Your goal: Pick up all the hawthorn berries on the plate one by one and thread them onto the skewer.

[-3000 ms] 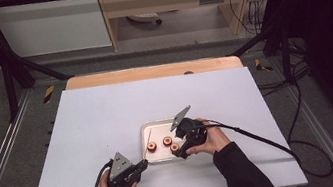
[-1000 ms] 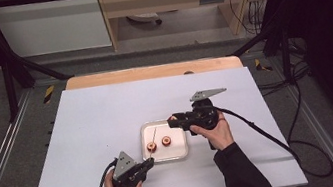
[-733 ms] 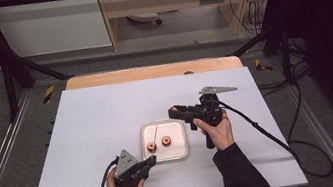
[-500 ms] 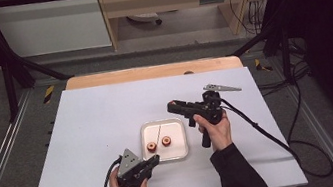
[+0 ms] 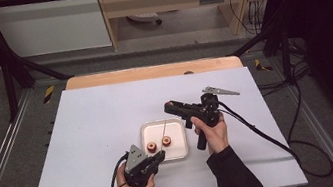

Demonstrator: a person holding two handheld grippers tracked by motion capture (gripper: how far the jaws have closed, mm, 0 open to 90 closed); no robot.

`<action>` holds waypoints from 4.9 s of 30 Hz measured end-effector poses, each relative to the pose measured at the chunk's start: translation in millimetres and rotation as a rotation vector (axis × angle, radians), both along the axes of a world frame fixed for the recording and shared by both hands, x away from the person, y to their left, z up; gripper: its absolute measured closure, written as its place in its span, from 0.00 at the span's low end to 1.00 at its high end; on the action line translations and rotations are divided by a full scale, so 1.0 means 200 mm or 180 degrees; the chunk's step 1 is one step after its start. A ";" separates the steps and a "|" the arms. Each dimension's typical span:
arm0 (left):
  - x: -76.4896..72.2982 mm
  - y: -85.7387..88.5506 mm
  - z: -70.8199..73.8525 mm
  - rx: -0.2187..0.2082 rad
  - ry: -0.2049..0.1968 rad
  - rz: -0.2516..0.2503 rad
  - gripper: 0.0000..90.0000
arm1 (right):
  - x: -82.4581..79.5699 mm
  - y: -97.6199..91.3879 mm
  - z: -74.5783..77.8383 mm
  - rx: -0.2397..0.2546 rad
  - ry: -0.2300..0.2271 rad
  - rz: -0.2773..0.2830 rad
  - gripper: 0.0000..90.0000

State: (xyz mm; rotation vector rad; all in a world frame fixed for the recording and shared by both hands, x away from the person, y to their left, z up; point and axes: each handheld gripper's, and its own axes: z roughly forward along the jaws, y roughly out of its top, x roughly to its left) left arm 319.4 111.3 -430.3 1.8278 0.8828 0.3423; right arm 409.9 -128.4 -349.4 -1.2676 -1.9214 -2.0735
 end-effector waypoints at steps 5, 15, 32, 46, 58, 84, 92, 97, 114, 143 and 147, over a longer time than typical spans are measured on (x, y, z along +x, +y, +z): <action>0.02 -0.03 0.01 -0.0062 0.0010 0.0020 0.99 | 0.00 0.01 0.00 0.0042 -0.0095 -0.0040 0.68; 0.04 -0.08 0.03 -0.0195 0.0039 0.0085 0.98 | -0.01 0.02 -0.01 0.0136 -0.0150 -0.0074 0.68; 0.04 -0.08 0.04 -0.0228 0.0039 0.0100 0.99 | -0.02 0.02 -0.03 0.0199 -0.0234 -0.0116 0.68; 0.05 -0.08 0.04 -0.0206 0.0067 0.0090 0.99 | -0.02 0.02 -0.03 0.0235 -0.0245 -0.0111 0.68; 0.05 -0.10 0.04 -0.0224 0.0045 0.0085 0.99 | -0.01 0.02 -0.03 0.0244 -0.0239 -0.0099 0.68; 0.06 -0.08 0.04 -0.0247 0.0064 0.0107 0.99 | -0.01 0.02 -0.03 0.0260 -0.0219 -0.0079 0.68; 0.05 -0.08 0.05 -0.0323 0.0078 0.0149 0.99 | -0.02 0.03 -0.04 0.0230 -0.0228 -0.0051 0.68; 0.05 -0.09 0.06 -0.0369 0.0091 0.0198 0.99 | -0.04 0.05 -0.06 0.0195 -0.0241 -0.0040 0.68; 0.07 -0.04 0.11 -0.0418 -0.0004 0.0264 0.99 | -0.11 0.12 -0.16 -0.0203 -0.0142 0.0262 0.69; 0.09 0.05 0.08 -0.0272 0.0008 0.0196 0.99 | -0.14 0.10 -0.18 -0.0643 -0.0241 0.0269 0.45; 0.09 0.08 0.08 -0.0262 0.0017 0.0208 0.99 | -0.12 0.07 -0.18 -0.0806 -0.0226 0.0267 0.36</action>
